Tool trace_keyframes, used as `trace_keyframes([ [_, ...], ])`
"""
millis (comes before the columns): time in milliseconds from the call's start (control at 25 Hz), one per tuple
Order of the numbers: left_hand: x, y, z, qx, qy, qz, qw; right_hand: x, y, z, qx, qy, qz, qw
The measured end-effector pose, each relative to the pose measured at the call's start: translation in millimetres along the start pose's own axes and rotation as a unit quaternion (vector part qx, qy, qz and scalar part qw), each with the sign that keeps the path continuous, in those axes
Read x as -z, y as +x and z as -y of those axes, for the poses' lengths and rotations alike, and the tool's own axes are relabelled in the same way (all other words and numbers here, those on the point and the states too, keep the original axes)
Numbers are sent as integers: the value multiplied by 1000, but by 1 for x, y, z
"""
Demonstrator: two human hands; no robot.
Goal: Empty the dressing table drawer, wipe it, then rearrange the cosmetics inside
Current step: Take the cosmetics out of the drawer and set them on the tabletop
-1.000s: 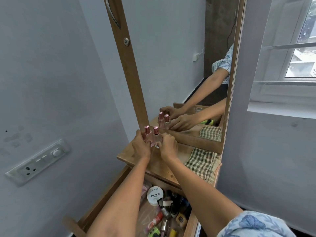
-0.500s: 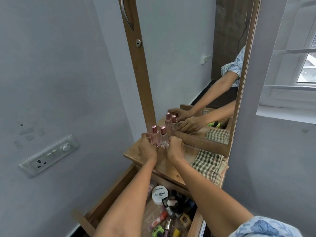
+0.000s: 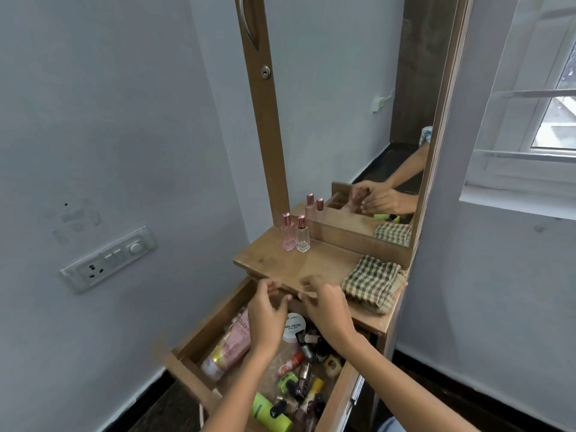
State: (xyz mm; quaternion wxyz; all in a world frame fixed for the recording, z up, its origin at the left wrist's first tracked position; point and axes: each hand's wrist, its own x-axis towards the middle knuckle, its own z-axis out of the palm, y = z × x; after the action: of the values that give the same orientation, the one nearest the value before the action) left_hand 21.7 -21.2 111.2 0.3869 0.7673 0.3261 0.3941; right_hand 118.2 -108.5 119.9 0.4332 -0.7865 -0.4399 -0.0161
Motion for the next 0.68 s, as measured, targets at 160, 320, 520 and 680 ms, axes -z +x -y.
trace_keyframes([
  [160,16,-34,17,21,-9,51,998,6,-39,-9,60,-55,53,995],
  [320,21,-55,18,33,9,76,997,8,-52,-17,46,-91,103,989],
  [520,34,-57,11,58,26,101,993,13,-61,-8,104,-114,277,948],
  [680,51,-57,16,60,56,110,991,11,-80,2,127,-121,386,906],
])
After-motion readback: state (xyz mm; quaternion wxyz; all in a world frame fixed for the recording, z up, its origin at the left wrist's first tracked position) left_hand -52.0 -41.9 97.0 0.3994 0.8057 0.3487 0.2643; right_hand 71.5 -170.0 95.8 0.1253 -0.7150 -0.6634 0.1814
